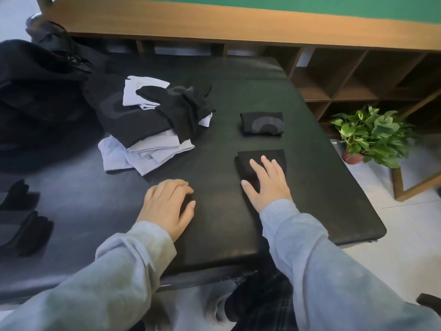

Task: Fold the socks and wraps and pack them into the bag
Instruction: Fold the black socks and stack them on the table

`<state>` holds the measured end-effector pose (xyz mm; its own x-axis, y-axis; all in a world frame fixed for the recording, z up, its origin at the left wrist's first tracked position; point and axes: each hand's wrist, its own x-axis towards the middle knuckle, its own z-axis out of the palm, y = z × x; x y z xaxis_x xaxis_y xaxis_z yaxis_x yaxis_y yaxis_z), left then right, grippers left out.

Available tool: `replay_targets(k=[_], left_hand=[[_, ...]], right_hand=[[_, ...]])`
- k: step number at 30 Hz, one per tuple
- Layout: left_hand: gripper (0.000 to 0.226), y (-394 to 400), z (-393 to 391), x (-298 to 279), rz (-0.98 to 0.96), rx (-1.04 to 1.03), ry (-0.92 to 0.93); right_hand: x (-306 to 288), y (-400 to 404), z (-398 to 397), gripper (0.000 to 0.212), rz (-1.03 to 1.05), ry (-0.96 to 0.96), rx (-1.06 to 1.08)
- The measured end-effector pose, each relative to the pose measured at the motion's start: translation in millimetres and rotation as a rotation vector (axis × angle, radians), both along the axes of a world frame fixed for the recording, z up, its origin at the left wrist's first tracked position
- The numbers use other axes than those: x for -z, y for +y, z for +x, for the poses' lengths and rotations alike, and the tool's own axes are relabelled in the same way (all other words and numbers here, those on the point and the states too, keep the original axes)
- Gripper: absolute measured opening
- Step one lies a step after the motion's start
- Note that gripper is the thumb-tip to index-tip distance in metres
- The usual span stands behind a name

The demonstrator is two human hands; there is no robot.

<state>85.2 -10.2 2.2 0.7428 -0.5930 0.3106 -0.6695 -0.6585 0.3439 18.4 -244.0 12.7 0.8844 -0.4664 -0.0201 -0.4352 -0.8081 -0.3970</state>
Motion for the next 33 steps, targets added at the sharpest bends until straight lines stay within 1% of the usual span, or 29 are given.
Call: replay_targets(k=[4, 8, 11, 19, 25, 33], left_hand=[[0.031, 2, 1, 3, -0.032, -0.059, 0.019], [0.037, 3, 1, 4, -0.08, -0.168, 0.077], [0.04, 2, 1, 3, -0.093, -0.225, 0.085], [0.04, 0, -3, 7, -0.039, -0.254, 0.056], [0.036, -1, -3, 9, -0.046, -0.236, 0.026], [0.031, -2, -1, 13, -0.067, -0.208, -0.011]], right_hand=[[-1, -13, 25, 0.058, 0.002, 0.009, 0.03], [-4, -23, 47, 0.058, 0.013, 0.029, 0.043], [-5, -30, 57, 0.058, 0.006, 0.042, 0.042], [0, -42, 76, 0.057, 0.002, 0.003, 0.047], [10, -38, 76, 0.054, -0.083, -0.068, 0.083], [6, -36, 75, 0.054, -0.108, -0.071, 0.128]])
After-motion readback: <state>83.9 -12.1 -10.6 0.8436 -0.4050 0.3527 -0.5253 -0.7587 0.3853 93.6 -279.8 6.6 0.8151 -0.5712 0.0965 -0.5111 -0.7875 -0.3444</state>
